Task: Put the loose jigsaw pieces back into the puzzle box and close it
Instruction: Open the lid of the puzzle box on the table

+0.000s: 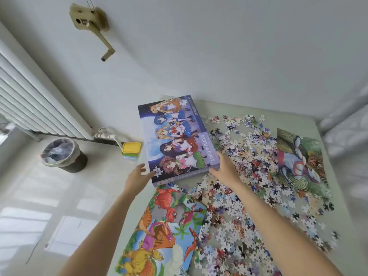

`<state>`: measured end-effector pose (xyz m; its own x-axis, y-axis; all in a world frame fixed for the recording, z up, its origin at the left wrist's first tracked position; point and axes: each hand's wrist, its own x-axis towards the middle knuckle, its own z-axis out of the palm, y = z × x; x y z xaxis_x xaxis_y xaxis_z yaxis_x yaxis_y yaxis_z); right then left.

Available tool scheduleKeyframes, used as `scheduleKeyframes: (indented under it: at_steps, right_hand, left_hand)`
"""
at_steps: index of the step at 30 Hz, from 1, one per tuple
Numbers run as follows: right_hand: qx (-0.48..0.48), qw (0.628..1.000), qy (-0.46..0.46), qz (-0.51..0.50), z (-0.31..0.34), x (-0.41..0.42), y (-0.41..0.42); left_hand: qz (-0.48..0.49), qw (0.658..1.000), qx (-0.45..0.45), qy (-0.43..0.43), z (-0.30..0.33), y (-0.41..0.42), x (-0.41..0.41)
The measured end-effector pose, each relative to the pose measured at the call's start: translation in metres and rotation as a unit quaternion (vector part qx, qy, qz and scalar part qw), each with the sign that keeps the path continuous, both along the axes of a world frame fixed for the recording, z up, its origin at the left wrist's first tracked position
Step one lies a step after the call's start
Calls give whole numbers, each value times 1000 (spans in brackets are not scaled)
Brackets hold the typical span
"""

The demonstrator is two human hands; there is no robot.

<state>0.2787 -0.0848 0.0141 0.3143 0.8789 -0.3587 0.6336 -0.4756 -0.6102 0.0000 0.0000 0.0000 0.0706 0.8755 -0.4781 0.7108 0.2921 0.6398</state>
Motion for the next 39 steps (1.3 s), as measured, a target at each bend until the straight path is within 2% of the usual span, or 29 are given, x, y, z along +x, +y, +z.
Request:
scheduleKeyframes:
  at_steps: [4,7,10,12,17,22,25,29,32,39]
  right_hand:
    - [-54,993,74,-77,-10,3,14]
    - [-50,991,94,-78,-13,4,15]
    - [23,996,58,-68,-6,5,11]
    - [105,993,33,-45,4,3,11]
    - [274,960,44,-37,49,-5,18]
    - [370,927,-47,-28,112,-1,20]
    - [385,916,-111,-2,145,6,17]
    - [371,918,-136,24,181,11,19]
    - [357,921,-151,31,197,17,22]
    - [271,946,-169,58,209,30,33]
  left_hand:
    - [-10,997,-70,-26,-15,5,7]
    - [-3,997,-55,-47,-20,6,10]
    - [40,994,10,-104,-11,3,9]
    - [51,985,63,-152,-1,2,8]
    - [113,948,119,-271,53,2,11]
    - [89,920,260,-279,126,-1,16]
    - [94,902,304,-291,158,1,21]
    - [98,887,332,-304,188,7,25]
    - [83,892,349,-274,199,11,27]
    - [60,915,314,-248,191,15,28]
